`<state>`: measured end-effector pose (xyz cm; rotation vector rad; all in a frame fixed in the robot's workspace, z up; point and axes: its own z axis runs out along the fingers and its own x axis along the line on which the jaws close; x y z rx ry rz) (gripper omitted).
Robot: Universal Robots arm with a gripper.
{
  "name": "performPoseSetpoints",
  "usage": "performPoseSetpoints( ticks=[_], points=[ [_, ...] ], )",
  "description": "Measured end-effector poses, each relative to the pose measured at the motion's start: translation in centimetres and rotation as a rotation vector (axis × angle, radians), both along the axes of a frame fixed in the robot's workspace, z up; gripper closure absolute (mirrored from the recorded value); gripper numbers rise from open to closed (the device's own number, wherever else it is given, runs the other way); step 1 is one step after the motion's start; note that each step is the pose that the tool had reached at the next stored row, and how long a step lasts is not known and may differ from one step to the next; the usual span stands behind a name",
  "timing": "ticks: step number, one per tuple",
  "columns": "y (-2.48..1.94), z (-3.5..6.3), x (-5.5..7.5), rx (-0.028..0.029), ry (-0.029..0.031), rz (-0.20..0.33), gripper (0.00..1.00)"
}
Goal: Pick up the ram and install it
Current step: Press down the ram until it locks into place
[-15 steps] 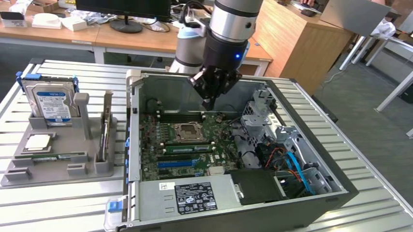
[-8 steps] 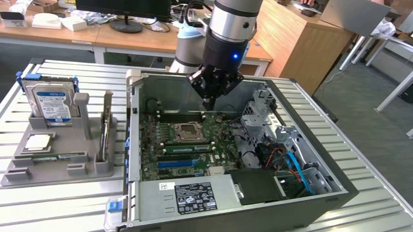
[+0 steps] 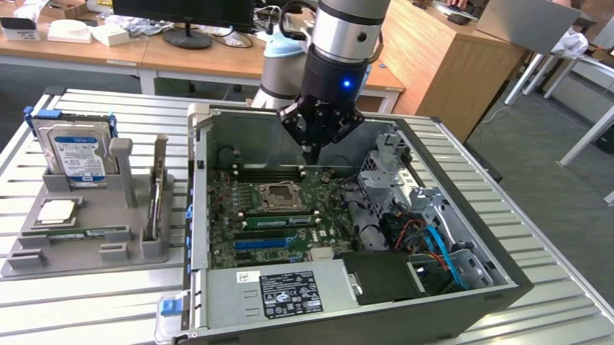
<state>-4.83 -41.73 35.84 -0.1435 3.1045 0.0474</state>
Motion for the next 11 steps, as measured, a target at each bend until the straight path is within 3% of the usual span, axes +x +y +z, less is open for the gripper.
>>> performPoseSetpoints(
  ticks=[4, 11],
  points=[
    [0.00, 0.00, 0.00, 0.0000, 0.0000, -0.049, 0.90],
    [0.00, 0.00, 0.00, -0.0001, 0.0000, -0.051, 0.90]
  ],
)
